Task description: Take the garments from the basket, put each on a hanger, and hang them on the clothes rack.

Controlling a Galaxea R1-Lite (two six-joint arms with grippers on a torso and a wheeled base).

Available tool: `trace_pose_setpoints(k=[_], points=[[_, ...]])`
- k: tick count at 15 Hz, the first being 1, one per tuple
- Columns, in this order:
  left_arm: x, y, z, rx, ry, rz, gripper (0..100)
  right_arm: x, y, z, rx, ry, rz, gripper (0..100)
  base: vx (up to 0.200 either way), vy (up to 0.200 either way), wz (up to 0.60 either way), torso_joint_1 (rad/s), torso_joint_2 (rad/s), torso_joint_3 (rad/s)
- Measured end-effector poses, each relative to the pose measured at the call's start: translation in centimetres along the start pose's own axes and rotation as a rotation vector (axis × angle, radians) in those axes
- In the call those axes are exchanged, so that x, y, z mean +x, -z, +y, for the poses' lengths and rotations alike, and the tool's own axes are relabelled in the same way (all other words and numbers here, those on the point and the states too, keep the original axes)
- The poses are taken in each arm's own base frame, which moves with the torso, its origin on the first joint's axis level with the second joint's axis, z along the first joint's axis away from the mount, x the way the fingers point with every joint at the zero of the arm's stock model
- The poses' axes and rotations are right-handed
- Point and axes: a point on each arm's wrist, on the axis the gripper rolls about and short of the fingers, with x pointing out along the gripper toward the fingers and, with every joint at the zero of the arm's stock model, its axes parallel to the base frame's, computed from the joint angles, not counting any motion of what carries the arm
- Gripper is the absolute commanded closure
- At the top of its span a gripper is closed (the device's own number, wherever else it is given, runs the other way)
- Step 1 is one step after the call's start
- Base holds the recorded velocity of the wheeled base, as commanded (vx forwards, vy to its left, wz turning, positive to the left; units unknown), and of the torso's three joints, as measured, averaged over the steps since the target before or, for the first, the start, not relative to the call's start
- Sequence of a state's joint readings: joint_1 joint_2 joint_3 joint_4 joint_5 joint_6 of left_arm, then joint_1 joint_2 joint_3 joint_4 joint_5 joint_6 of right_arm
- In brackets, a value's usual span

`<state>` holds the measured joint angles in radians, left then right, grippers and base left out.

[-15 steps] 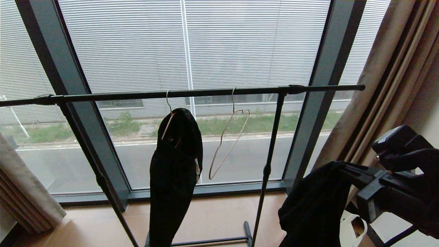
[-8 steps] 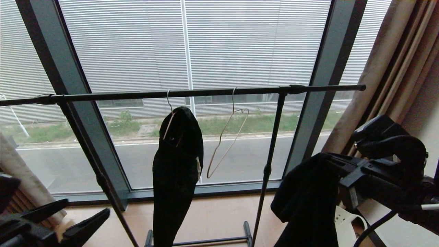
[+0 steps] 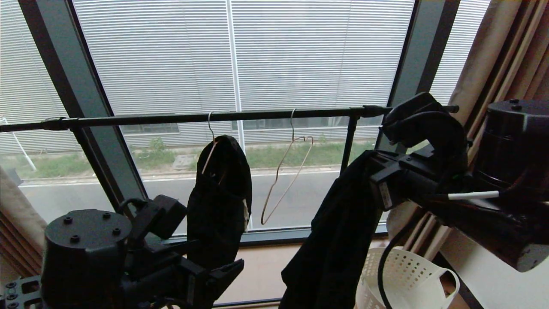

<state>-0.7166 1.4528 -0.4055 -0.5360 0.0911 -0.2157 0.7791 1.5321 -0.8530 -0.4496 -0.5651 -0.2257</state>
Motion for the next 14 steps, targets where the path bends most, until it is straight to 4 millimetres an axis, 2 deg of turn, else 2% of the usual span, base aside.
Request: trace_pose_setpoints(k=[3, 6, 14], points=[[1.6, -0.3, -2.1, 0.006, 0.063, 0.021, 0, 1.1, -1.2, 1.8, 0.015, 0.027, -0.009, 100, 0.000, 0.000, 0.00, 0.000, 0.00, 0.000], [3.5, -0.8, -4.0, -0.011, 0.109, 0.027, 0, 1.5, -1.3, 3.2, 0.012, 0.017, -0.003, 100, 0.000, 0.000, 0.00, 0.000, 0.00, 0.000], [8.7, -1.5, -7.5, -0.036, 0.135, 0.056, 0, 1.0, -1.2, 4.3, 0.026, 0.013, -0.003, 100, 0.000, 0.000, 0.00, 0.000, 0.00, 0.000]])
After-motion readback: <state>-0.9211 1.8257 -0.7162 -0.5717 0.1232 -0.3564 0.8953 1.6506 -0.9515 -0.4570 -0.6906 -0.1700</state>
